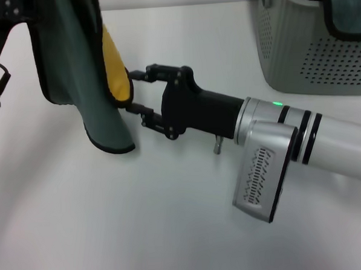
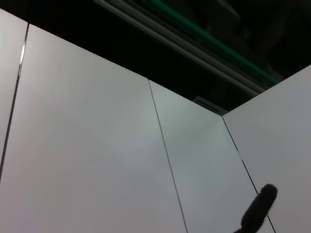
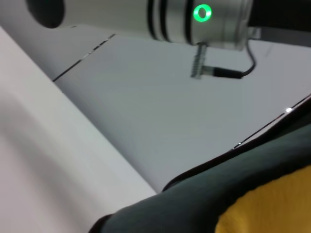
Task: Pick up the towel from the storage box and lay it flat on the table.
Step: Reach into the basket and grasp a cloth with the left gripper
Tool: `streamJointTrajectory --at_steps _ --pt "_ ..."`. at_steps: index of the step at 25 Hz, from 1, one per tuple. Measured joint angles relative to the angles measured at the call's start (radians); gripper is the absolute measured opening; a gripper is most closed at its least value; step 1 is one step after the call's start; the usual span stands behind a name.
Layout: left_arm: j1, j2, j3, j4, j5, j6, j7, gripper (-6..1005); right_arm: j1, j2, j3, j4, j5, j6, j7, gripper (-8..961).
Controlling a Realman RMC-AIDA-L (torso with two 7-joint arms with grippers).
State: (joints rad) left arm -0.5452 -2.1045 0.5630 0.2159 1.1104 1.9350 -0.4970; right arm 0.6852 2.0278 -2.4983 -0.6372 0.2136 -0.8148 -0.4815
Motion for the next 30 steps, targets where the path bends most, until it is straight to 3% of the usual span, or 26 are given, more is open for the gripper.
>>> streamJointTrajectory --at_steps 14,30 --pt "-0.003 -0.002 0.003 -0.015 0.0 0.027 -0.007 9 0.008 0.0 -0.019 -0.003 0.055 0.006 -0.086 463" --pt "0.01 0.0 -0.003 -0.026 0.0 0.027 0.001 9 -0.084 0.0 -0.036 -0.046 0.056 -0.079 -0.122 391"
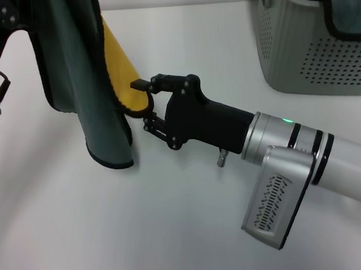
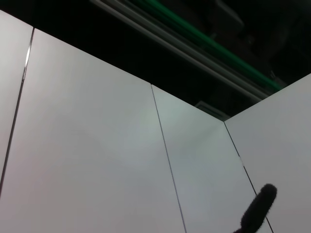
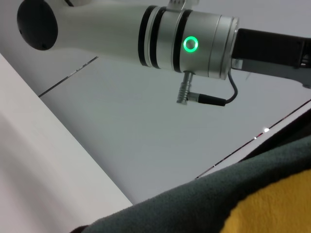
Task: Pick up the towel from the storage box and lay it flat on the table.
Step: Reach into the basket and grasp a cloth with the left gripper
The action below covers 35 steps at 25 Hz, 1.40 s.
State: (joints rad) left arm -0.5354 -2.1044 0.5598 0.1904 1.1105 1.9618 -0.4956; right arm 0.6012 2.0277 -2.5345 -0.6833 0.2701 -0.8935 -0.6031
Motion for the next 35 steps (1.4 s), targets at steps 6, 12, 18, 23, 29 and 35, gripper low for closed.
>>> streamJointTrajectory --at_steps 6,12,18,23,29,35 --pt "0.01 0.0 -0.001 0.0 0.0 -0.003 0.0 9 -0.014 0.0 -0.01 0.001 0.0 -0.021 -0.001 364" --pt "0.012 0.0 0.0 -0.002 -0.001 -0.004 0.0 9 -0.025 0.0 -0.007 0.003 0.0 -0.037 -0.001 335" --pt "0.012 0.0 0.003 -0.002 -0.002 -0.002 0.0 9 -0.023 0.0 -0.003 0.01 0.031 -0.059 0.006 322" --pt "0.014 0.0 0.004 -0.002 -0.002 -0.001 0.0 9 -0.015 0.0 0.0 0.006 0.041 -0.04 0.062 74" --pt "0.042 0.006 0.005 0.012 -0.001 0.0 -0.005 9 -0.014 -0.001 0.043 0.009 0.034 -0.069 0.262 7" --pt "0.079 0.008 0.007 0.062 0.01 0.001 -0.047 9 -0.029 -0.017 0.079 0.011 0.015 -0.13 0.481 7"
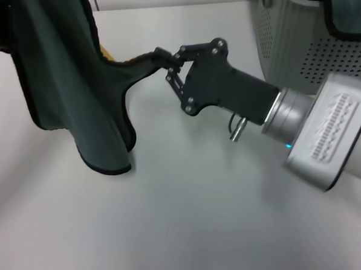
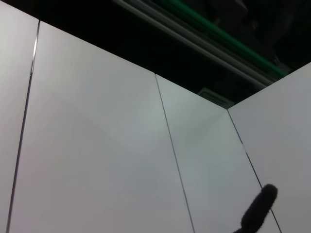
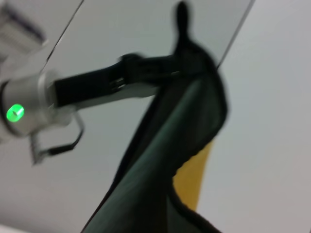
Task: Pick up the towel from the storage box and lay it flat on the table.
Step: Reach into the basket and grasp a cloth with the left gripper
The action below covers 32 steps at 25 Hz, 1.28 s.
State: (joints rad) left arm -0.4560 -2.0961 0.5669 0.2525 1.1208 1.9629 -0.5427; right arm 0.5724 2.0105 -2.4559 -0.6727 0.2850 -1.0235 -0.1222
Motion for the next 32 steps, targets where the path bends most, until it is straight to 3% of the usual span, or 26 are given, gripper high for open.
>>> streamJointTrajectory --at_steps 4,5,9,11,14,18,24,27,32 --pt "0.025 0.004 0.001 0.078 0.024 0.001 -0.086 9 0.0 -0.037 0.069 -0.01 -0.134 -0.046 0.291 7" --pt "0.03 0.005 0.001 0.112 0.044 0.0 -0.121 9 0.005 -0.061 0.139 -0.013 -0.264 -0.075 0.511 7" --pt "0.037 0.013 0.001 0.232 0.118 -0.01 -0.28 10 0.012 -0.097 0.309 -0.014 -0.521 -0.147 0.864 7" --pt "0.035 0.025 0.001 0.294 0.158 -0.018 -0.389 10 0.013 -0.118 0.478 -0.025 -0.729 -0.229 1.1 7" --pt "0.032 0.032 0.001 0.378 0.187 -0.027 -0.497 10 -0.003 -0.132 0.709 -0.072 -0.971 -0.351 1.344 7" --pt "0.039 0.033 0.0 0.468 0.208 -0.035 -0.604 10 -0.068 -0.118 0.957 -0.195 -1.191 -0.451 1.532 7" --pt "0.052 0.044 0.014 0.506 0.254 -0.029 -0.681 11 -0.22 -0.043 1.195 -0.508 -1.408 -0.49 1.683 7" --pt "0.05 0.044 0.059 0.502 0.27 -0.028 -0.672 11 -0.253 -0.025 1.24 -0.583 -1.455 -0.499 1.722 7" --pt "0.062 0.046 0.107 0.496 0.278 -0.004 -0.673 11 -0.291 -0.017 1.24 -0.603 -1.483 -0.557 1.757 7"
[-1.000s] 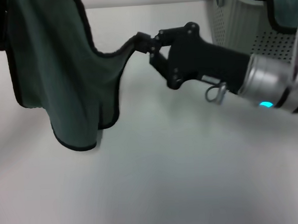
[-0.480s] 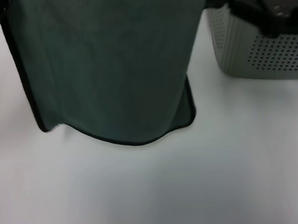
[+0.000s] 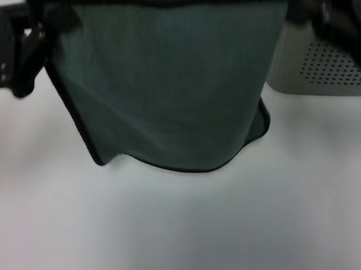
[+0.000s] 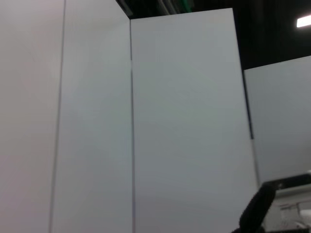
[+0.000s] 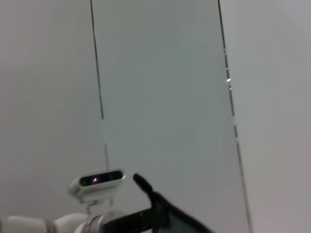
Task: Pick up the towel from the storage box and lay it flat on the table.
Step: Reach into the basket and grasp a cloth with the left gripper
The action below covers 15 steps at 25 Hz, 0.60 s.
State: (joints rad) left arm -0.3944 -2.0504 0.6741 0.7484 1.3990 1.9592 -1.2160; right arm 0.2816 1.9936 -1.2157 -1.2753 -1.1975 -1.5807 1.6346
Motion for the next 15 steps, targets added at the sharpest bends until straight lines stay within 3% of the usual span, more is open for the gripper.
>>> streamJointTrajectory --at_steps 6,9,12,15 --pt "0.07 0.014 0.033 0.036 -0.029 0.075 -0.112 11 -0.155 0.009 -0.05 -0.134 -0.023 -0.068 0.022 8" --pt "0.132 0.015 0.132 0.132 -0.081 0.074 -0.196 11 -0.247 0.018 -0.001 -0.274 -0.022 -0.103 0.092 8" --pt "0.141 0.005 0.152 0.135 -0.028 0.056 -0.234 11 -0.247 0.018 0.028 -0.289 -0.075 -0.087 0.178 8" --pt "0.106 -0.004 0.131 0.035 0.102 -0.041 -0.191 12 -0.179 0.017 -0.006 -0.164 -0.203 0.008 0.202 8"
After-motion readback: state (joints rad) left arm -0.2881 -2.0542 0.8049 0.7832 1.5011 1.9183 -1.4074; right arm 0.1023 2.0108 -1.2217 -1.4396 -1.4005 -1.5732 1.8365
